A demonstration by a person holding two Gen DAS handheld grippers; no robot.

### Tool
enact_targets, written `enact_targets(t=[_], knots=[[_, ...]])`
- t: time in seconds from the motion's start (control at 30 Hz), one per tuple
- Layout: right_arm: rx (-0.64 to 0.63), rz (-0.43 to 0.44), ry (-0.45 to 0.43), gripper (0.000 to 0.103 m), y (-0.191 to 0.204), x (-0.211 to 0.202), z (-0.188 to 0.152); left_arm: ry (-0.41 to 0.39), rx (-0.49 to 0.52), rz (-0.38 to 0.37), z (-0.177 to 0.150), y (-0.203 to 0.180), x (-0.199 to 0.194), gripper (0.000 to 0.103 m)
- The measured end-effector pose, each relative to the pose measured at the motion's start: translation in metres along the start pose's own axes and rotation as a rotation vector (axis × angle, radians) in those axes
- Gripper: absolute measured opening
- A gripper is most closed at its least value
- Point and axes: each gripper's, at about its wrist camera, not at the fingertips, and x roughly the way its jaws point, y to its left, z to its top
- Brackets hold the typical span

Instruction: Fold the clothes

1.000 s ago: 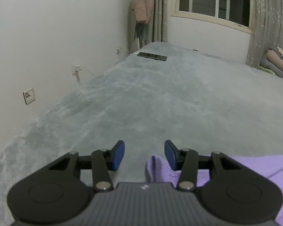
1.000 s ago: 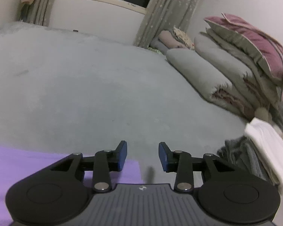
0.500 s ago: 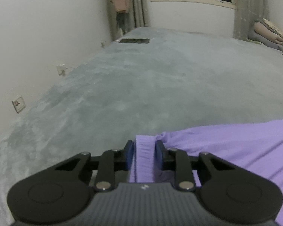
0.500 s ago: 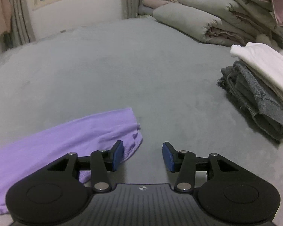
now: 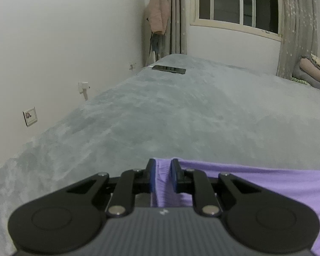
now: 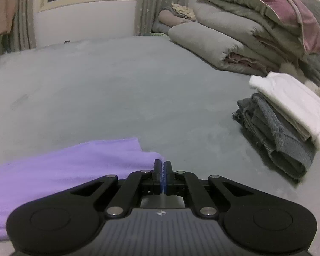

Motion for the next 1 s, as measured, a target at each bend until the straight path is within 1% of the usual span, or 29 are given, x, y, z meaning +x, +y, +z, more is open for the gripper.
enact_targets(t=[0.1, 0.13, 0.17, 0.2, 0.23, 0.27, 0.3, 0.33, 0.37, 0.47, 0.53, 0.57, 0.7, 0.8, 0.83, 0.87, 0.9, 0.93, 1.0], knots=[[-0.05, -0.041, -0.006, 0.003, 0.011, -0.001, -0.004, -0.007, -0.009, 0.023, 0.003, 0.002, 0.0, 0.015], [-0.066, -0.055, -0.009, 0.006, 0.015, -0.001, -0.006, -0.009, -0.012, 0.03, 0.004, 0.003, 0.0, 0.019], [-0.082, -0.069, -0.012, 0.014, 0.019, -0.002, -0.007, -0.011, -0.015, 0.038, 0.005, 0.004, 0.0, 0.02], [-0.078, -0.08, -0.021, 0.019, 0.019, -0.007, -0.006, -0.013, -0.018, 0.045, 0.006, 0.004, 0.0, 0.024], [-0.078, -0.101, -0.039, 0.03, 0.019, -0.016, -0.004, -0.015, -0.021, 0.053, 0.007, 0.005, 0.0, 0.031], [-0.089, -0.127, -0.068, 0.037, 0.021, -0.032, -0.004, -0.018, -0.024, 0.06, 0.008, 0.006, 0.0, 0.038], [-0.104, -0.126, -0.095, 0.041, 0.024, -0.047, -0.004, -0.024, -0.024, 0.073, 0.009, 0.006, -0.002, 0.046], [-0.104, -0.088, -0.107, 0.047, 0.025, -0.063, -0.006, -0.044, -0.011, 0.105, 0.011, 0.006, -0.01, 0.051], [-0.1, -0.045, -0.117, 0.051, 0.027, -0.079, -0.009, -0.059, -0.005, 0.129, 0.013, 0.006, -0.018, 0.052], [-0.057, 0.118, -0.121, 0.054, 0.03, -0.129, -0.022, -0.033, -0.077, 0.101, 0.019, 0.015, -0.043, 0.053], [-0.069, 0.208, -0.116, 0.057, 0.035, -0.158, -0.032, 0.006, -0.162, 0.025, 0.025, 0.027, -0.06, 0.052], [-0.06, 0.245, -0.114, 0.059, 0.038, -0.17, -0.037, 0.013, -0.183, 0.007, 0.027, 0.033, -0.068, 0.052], [-0.022, 0.385, -0.104, 0.062, 0.051, -0.213, -0.056, 0.051, -0.211, 0.003, 0.029, 0.055, -0.103, 0.05], [-0.04, 0.46, -0.093, 0.062, 0.07, -0.234, -0.07, 0.116, -0.247, -0.025, 0.014, 0.069, -0.122, 0.048], [-0.062, 0.483, -0.089, 0.062, 0.078, -0.241, -0.075, 0.141, -0.248, -0.034, 0.006, 0.072, -0.125, 0.044], [-0.087, 0.506, -0.084, 0.062, 0.086, -0.246, -0.079, 0.166, -0.247, -0.042, -0.002, 0.074, -0.127, 0.042], [-0.112, 0.529, -0.08, 0.062, 0.093, -0.252, -0.084, 0.191, -0.238, -0.049, -0.011, 0.076, -0.129, 0.041], [-0.14, 0.554, -0.083, 0.062, 0.099, -0.258, -0.09, 0.215, -0.226, -0.059, -0.019, 0.077, -0.13, 0.036], [-0.191, 0.593, -0.083, 0.063, 0.109, -0.265, -0.101, 0.251, -0.165, -0.097, -0.034, 0.073, -0.13, 0.032]])
